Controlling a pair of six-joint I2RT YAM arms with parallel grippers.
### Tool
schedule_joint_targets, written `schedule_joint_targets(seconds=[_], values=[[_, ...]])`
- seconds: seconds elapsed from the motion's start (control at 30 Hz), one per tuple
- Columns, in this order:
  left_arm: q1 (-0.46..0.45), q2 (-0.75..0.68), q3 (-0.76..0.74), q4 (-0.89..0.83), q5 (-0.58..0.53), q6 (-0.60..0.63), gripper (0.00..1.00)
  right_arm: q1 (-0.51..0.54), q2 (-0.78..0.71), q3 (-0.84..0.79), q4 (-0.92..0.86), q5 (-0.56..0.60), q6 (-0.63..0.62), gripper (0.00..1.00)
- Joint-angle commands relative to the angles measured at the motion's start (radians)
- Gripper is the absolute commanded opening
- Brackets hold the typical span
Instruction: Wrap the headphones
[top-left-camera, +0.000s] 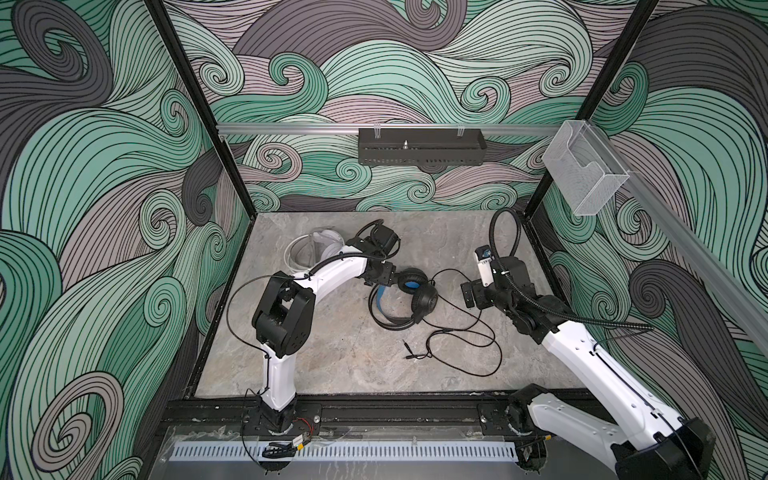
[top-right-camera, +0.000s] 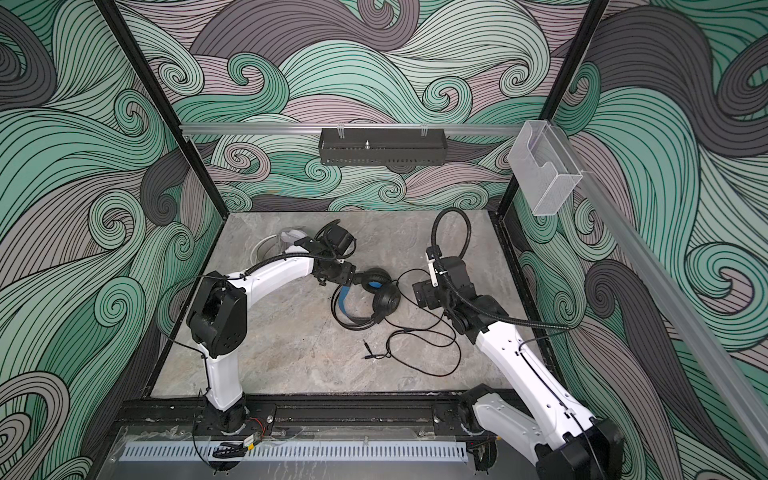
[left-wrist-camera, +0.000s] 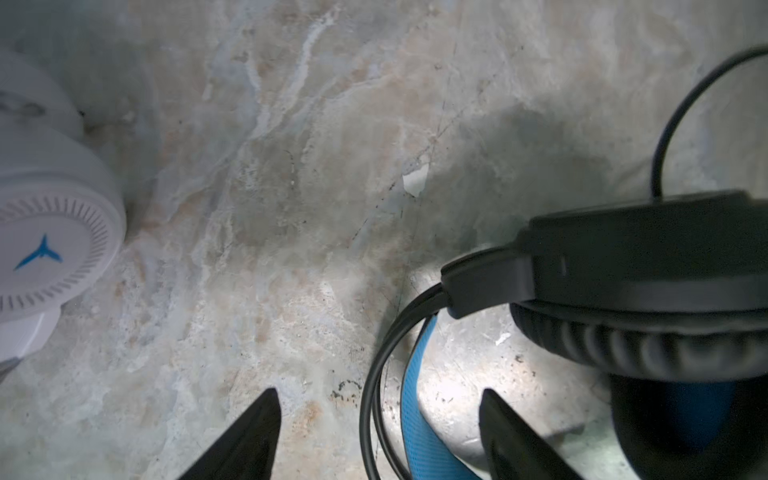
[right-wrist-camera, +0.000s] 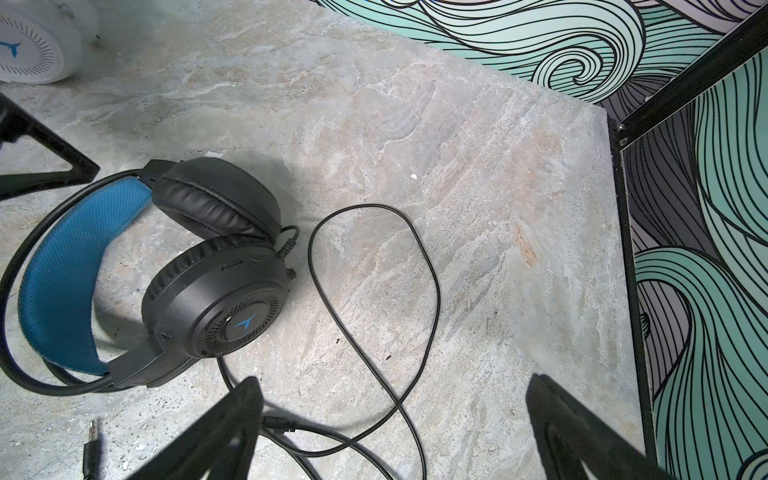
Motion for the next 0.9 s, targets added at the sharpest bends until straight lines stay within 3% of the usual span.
schedule_joint_targets(seconds=[0.0,0.13,0.2,0.63,0.8,0.87], values=[[-0.045,-0.094,-0.109,-0.116,-0.006,-0.257,0.83,0.003,0.001,0.026,0.006,-0.005,0.015,1.0],[-0.091,-0.173,-0.28,-0.038,0.063,-0.431,0.83,0.003,0.002,0.026,0.007,-0.004,0.011,0.99],[-0.109,-0.189,-0.327,-0.004,0.061,-0.469,0.89,0.004,0.002,0.023,0.008,-0.007,0.012,0.99],[-0.094,-0.092,-0.32,0.102,0.118,-0.537,0.92,0.006,-0.024,0.015,-0.003,-0.004,0.011,1.0],[-0.089,0.002,-0.267,0.092,0.132,-0.555,0.82,0.006,-0.022,0.013,0.003,-0.009,0.014,1.0],[-0.093,0.019,-0.273,0.095,0.131,-0.567,0.64,0.007,-0.025,0.012,0.003,-0.005,0.011,1.0]])
